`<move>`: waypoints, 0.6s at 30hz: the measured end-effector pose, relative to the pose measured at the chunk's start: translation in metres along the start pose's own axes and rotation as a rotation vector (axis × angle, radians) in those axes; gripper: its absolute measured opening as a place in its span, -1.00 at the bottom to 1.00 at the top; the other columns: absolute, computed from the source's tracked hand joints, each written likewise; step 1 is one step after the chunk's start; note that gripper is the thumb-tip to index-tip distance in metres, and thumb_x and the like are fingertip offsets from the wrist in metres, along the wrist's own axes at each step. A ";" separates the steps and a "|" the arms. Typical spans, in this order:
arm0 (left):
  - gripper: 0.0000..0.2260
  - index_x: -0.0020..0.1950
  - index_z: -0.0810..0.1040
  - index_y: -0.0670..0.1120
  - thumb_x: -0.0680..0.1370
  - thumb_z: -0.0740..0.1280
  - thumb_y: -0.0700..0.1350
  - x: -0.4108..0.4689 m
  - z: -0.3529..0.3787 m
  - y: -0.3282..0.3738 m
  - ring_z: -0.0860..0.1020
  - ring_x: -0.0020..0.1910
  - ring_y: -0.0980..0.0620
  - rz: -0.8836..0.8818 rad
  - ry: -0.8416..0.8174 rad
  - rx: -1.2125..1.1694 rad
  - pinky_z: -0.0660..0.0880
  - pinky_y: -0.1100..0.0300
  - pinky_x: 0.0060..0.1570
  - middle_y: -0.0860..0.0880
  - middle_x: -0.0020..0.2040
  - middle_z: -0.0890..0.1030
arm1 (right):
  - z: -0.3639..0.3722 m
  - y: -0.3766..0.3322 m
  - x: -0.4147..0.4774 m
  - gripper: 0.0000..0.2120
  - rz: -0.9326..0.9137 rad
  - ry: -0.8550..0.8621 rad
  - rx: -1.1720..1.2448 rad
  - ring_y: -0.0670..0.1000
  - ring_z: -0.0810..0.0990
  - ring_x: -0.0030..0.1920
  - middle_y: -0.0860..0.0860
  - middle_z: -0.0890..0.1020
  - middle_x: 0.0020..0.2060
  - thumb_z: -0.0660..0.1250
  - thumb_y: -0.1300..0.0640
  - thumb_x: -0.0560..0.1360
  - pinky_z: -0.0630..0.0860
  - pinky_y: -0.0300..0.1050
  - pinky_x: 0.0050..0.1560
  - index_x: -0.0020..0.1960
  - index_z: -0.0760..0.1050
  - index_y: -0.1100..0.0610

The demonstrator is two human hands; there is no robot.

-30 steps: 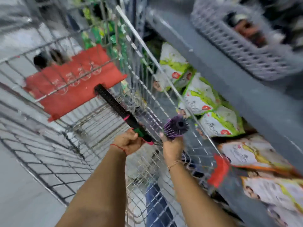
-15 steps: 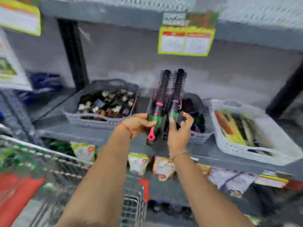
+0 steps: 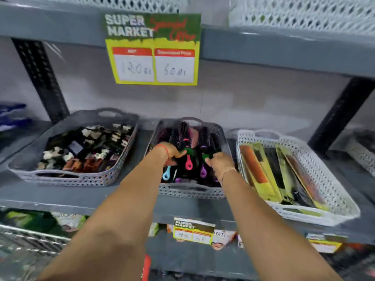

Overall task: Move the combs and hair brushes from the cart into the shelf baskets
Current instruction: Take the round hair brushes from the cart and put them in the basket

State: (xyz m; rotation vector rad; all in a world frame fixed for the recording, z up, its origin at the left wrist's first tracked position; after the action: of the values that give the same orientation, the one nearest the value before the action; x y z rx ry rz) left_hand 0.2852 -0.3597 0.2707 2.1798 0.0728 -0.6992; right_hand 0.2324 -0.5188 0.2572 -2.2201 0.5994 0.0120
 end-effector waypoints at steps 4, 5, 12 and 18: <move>-0.81 -0.27 0.43 -0.18 0.50 0.34 -0.18 -0.001 0.003 0.006 0.58 -0.30 0.05 0.043 -0.040 -0.114 0.55 0.35 -0.34 -0.06 -0.31 0.56 | 0.000 0.012 0.001 -0.91 -0.010 0.004 0.087 0.20 0.58 0.04 0.24 0.61 -0.03 0.30 0.19 0.46 0.53 0.13 0.16 -0.19 0.52 0.18; -0.89 -0.17 0.47 -0.21 0.50 0.35 -0.20 -0.001 0.005 0.004 0.61 -0.13 -0.03 0.037 -0.063 -0.127 0.58 0.30 -0.21 -0.09 -0.17 0.56 | 0.000 0.014 0.000 -0.88 -0.010 0.024 0.105 0.24 0.58 0.07 0.27 0.61 0.04 0.31 0.22 0.45 0.54 0.14 0.14 -0.06 0.56 0.25; -0.64 0.22 0.44 -0.32 0.49 0.35 -0.19 0.005 0.010 -0.002 0.55 0.23 -0.06 -0.079 -0.100 -0.094 0.48 0.13 0.15 -0.21 0.25 0.54 | 0.003 0.016 0.002 -0.69 -0.089 0.057 0.114 0.23 0.61 0.00 0.23 0.57 0.12 0.38 0.34 0.39 0.60 0.14 0.03 0.12 0.48 0.25; -0.78 -0.29 0.37 -0.15 0.53 0.31 -0.17 0.007 -0.009 -0.009 0.49 -0.64 0.18 -0.031 0.041 -0.166 0.58 0.24 -0.14 -0.01 -0.64 0.52 | -0.001 0.019 0.002 -0.73 -0.113 0.170 0.160 0.14 0.60 0.03 0.20 0.62 0.09 0.39 0.26 0.41 0.45 -0.22 0.02 0.11 0.52 0.23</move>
State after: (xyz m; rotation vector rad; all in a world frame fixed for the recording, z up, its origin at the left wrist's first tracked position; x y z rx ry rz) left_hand 0.2923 -0.3483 0.2654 2.0380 0.1807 -0.6428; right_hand 0.2257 -0.5305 0.2442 -2.1088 0.5451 -0.2762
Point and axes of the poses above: each hand's wrist, its own x-axis towards the middle knuckle, its own z-axis out of the palm, y = z × x, the point moved 3 cm from there along x, towards the middle knuckle
